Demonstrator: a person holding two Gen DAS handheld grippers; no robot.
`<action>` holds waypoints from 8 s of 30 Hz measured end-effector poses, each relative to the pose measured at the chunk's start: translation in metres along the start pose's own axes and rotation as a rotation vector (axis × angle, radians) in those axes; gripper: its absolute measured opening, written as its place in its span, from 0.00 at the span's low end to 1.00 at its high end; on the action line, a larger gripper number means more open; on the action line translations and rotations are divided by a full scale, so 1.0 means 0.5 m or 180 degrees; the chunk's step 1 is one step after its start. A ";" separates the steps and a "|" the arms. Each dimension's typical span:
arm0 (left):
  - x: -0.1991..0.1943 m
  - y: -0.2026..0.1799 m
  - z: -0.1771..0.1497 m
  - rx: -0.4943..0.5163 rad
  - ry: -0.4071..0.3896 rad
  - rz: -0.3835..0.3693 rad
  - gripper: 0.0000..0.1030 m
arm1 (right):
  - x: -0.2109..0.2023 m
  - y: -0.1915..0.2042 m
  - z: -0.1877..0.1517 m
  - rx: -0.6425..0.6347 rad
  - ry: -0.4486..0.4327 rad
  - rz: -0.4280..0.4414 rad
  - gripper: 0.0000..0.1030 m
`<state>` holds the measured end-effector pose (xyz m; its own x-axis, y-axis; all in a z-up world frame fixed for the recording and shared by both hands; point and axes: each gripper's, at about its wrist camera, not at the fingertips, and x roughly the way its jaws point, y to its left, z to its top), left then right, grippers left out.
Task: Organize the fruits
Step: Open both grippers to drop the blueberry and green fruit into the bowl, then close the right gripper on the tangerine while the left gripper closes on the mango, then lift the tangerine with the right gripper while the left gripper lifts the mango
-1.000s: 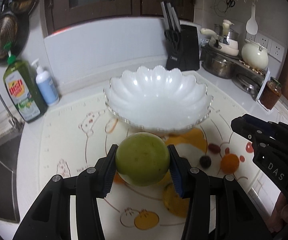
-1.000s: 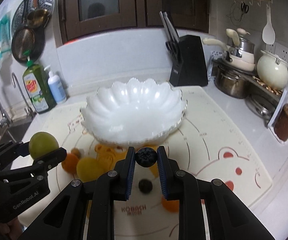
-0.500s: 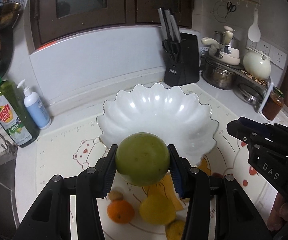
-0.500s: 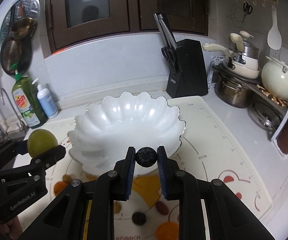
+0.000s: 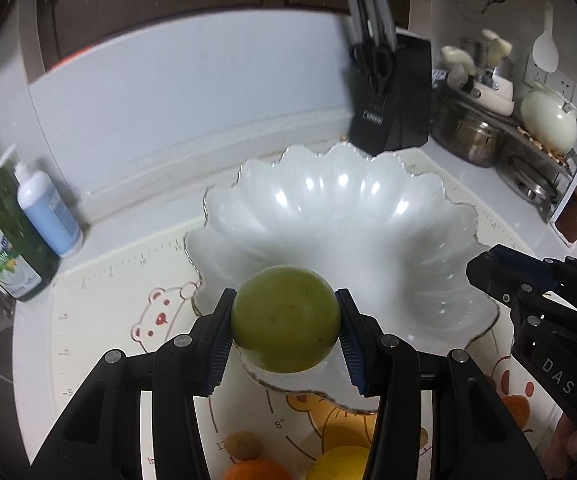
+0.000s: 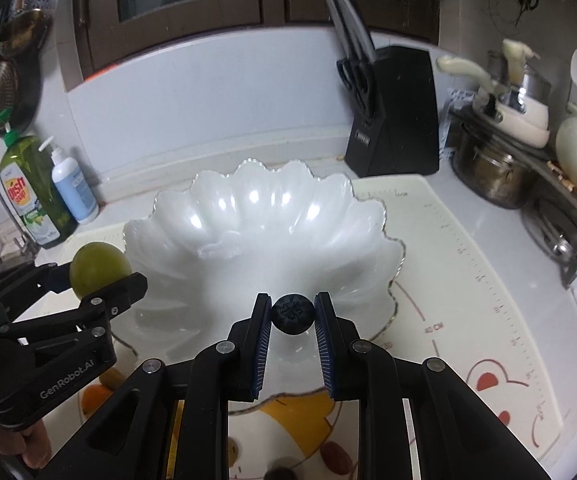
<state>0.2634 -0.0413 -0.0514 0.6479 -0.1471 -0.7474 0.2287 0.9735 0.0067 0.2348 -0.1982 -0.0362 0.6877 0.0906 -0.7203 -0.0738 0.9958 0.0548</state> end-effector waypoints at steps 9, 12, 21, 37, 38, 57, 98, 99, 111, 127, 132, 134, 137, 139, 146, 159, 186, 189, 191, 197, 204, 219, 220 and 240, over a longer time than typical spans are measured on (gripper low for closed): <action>0.026 -0.003 -0.011 0.0030 0.0130 0.0037 0.47 | 0.029 0.001 -0.007 -0.0007 0.0149 0.0028 0.24; 0.017 -0.004 -0.010 0.0060 0.0045 0.0114 0.67 | 0.023 -0.002 -0.005 -0.0001 0.0113 -0.0027 0.44; -0.021 0.015 -0.004 -0.0040 -0.0147 0.0356 0.94 | -0.016 -0.007 0.001 0.0059 -0.0135 -0.0436 0.84; -0.094 0.021 -0.009 -0.0118 -0.0280 0.0410 0.98 | -0.093 0.000 -0.004 0.0130 -0.0352 -0.0483 0.84; -0.098 0.021 -0.012 -0.0126 -0.0276 0.0402 0.98 | -0.098 0.002 -0.006 0.0131 -0.0360 -0.0475 0.84; -0.175 0.003 -0.108 -0.0113 -0.0278 0.0283 0.98 | -0.182 0.026 -0.089 0.0046 -0.0499 -0.0435 0.84; -0.137 -0.180 -0.323 -0.0466 0.0092 0.0402 1.00 | -0.145 -0.137 -0.294 0.0174 -0.0035 -0.0287 0.84; -0.135 -0.179 -0.326 -0.0480 0.0095 0.0406 1.00 | -0.143 -0.135 -0.295 0.0162 -0.0026 -0.0278 0.84; -0.110 -0.164 -0.342 -0.0698 0.0178 0.0362 1.00 | -0.105 -0.118 -0.295 0.0058 0.0144 -0.0122 0.84; -0.077 -0.168 -0.352 -0.0575 0.0280 0.0388 0.82 | -0.051 -0.093 -0.309 -0.0209 0.0373 0.0086 0.66; -0.079 -0.177 -0.351 -0.0477 0.0234 0.0359 0.72 | -0.051 -0.087 -0.311 -0.0213 0.0342 0.0073 0.51; -0.081 -0.180 -0.350 -0.0437 0.0217 0.0332 0.67 | -0.051 -0.088 -0.310 -0.0216 0.0332 0.0093 0.46; -0.082 -0.187 -0.349 -0.0382 0.0199 0.0287 0.60 | -0.051 -0.089 -0.308 -0.0212 0.0332 0.0100 0.45; -0.083 -0.189 -0.348 -0.0366 0.0200 0.0263 0.58 | -0.052 -0.089 -0.309 -0.0199 0.0334 0.0100 0.45; -0.085 -0.186 -0.348 -0.0382 0.0206 0.0227 0.56 | -0.059 -0.091 -0.307 -0.0155 0.0309 0.0108 0.44; -0.098 -0.174 -0.344 -0.0434 0.0200 0.0209 0.56 | -0.082 -0.083 -0.296 -0.0149 0.0226 0.0109 0.44; -0.173 -0.138 -0.285 -0.0516 -0.0087 0.0145 0.56 | -0.159 -0.038 -0.230 -0.0215 -0.0075 0.0115 0.44; -0.180 -0.130 -0.275 -0.0541 -0.0138 0.0143 0.56 | -0.163 -0.034 -0.222 -0.0226 -0.0109 0.0115 0.44; -0.185 -0.125 -0.268 -0.0549 -0.0169 0.0145 0.56 | -0.166 -0.030 -0.215 -0.0230 -0.0126 0.0116 0.44; -0.192 -0.112 -0.246 -0.0557 -0.0243 0.0146 0.56 | -0.171 -0.022 -0.195 -0.0242 -0.0191 0.0124 0.44; -0.196 -0.092 -0.209 -0.0559 -0.0346 0.0156 0.56 | -0.173 -0.014 -0.163 -0.0234 -0.0276 0.0122 0.44; -0.181 -0.026 -0.092 -0.0435 -0.0551 0.0107 0.56 | -0.136 0.010 -0.072 -0.0161 -0.0425 0.0085 0.44; -0.179 -0.023 -0.086 -0.0411 -0.0557 0.0104 0.56 | -0.133 0.010 -0.067 -0.0154 -0.0430 0.0079 0.44; -0.029 0.004 0.007 -0.0031 -0.0248 -0.0066 0.56 | -0.005 -0.001 -0.003 0.0080 -0.0202 -0.0143 0.44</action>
<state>0.2571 -0.0378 -0.0382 0.6979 -0.1799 -0.6933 0.2358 0.9717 -0.0148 0.2317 -0.1990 -0.0354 0.7345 0.0458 -0.6771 -0.0242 0.9989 0.0413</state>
